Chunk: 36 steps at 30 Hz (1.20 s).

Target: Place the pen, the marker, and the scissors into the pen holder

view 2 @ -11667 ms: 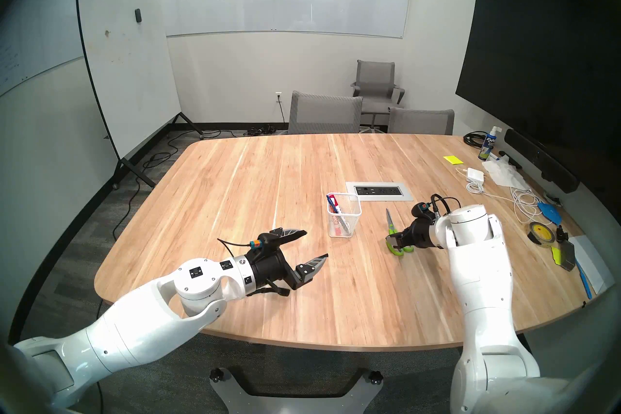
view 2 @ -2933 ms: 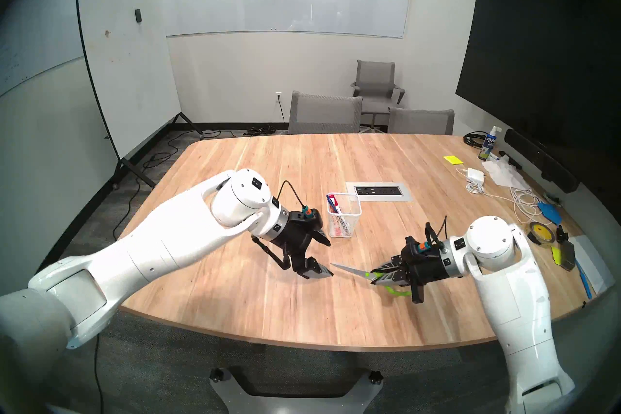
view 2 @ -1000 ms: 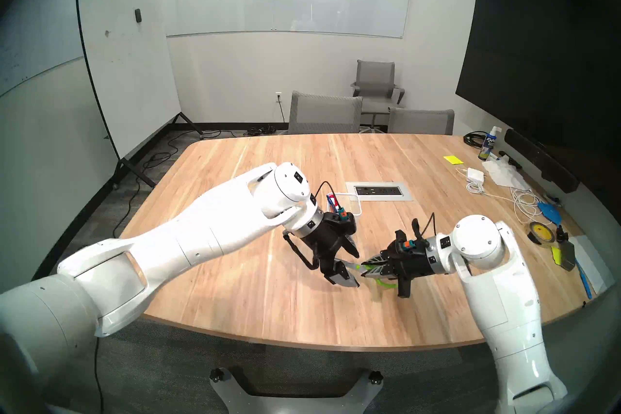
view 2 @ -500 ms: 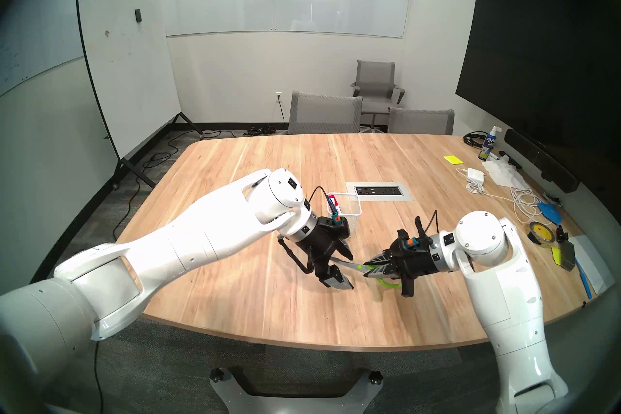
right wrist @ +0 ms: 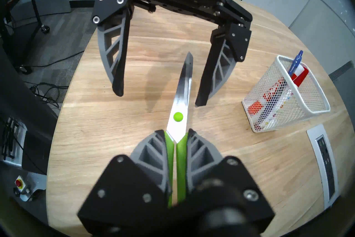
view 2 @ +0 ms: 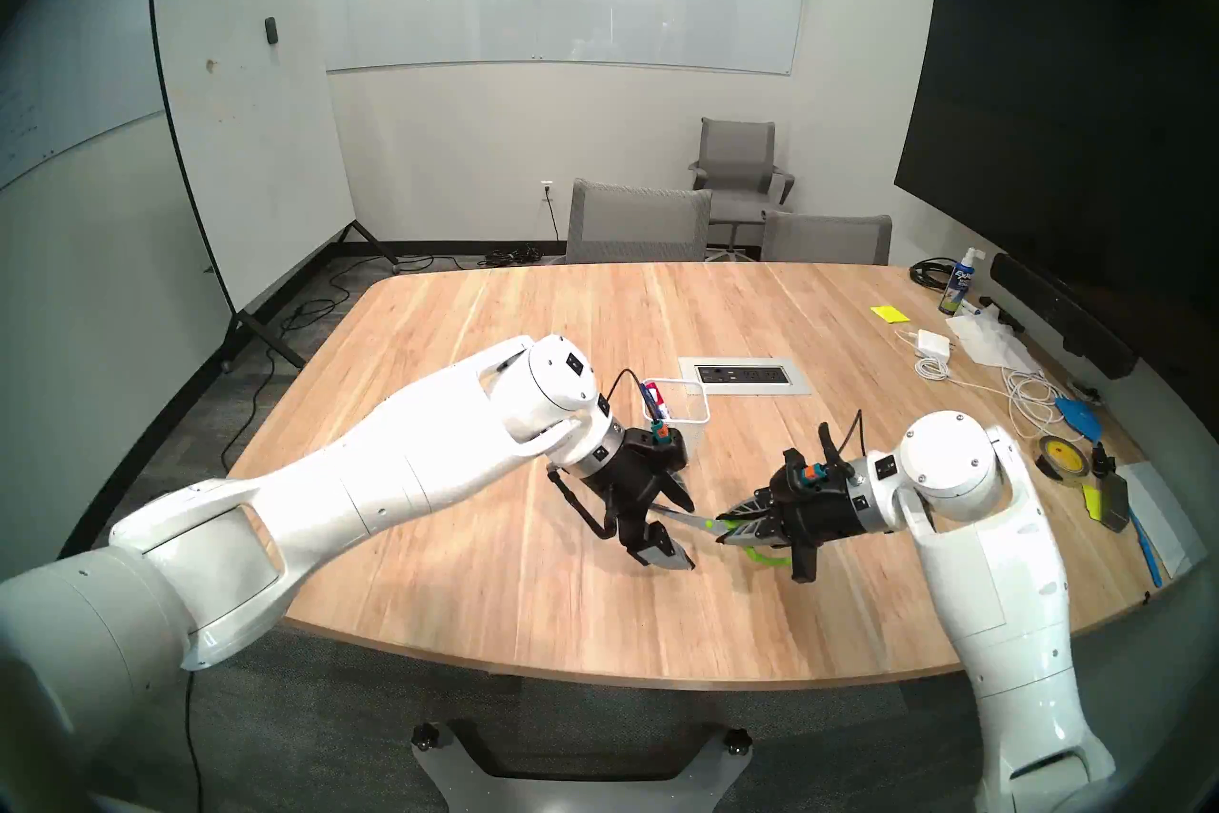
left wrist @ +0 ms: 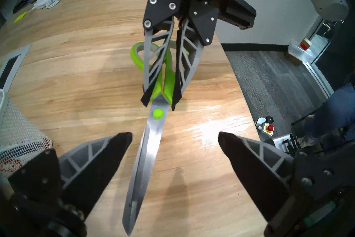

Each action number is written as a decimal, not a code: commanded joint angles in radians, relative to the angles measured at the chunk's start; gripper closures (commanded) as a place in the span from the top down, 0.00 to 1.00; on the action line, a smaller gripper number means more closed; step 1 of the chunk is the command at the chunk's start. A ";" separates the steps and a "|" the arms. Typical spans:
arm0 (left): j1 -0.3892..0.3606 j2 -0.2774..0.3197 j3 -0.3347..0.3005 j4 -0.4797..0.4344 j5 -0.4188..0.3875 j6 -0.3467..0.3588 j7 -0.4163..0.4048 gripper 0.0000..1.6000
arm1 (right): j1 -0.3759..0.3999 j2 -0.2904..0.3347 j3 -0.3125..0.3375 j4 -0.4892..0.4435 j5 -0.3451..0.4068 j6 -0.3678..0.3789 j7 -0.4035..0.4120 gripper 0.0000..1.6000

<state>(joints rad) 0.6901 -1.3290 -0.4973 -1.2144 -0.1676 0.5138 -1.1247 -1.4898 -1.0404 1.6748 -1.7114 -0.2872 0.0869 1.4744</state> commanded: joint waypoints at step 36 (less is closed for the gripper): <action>-0.046 -0.082 0.008 0.080 0.006 -0.033 -0.017 0.44 | -0.040 -0.018 0.015 -0.039 -0.023 -0.045 -0.021 0.00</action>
<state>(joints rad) 0.6646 -1.3884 -0.4843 -1.1283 -0.1605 0.4802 -1.1405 -1.5285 -1.0593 1.6877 -1.7312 -0.3069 0.0470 1.4610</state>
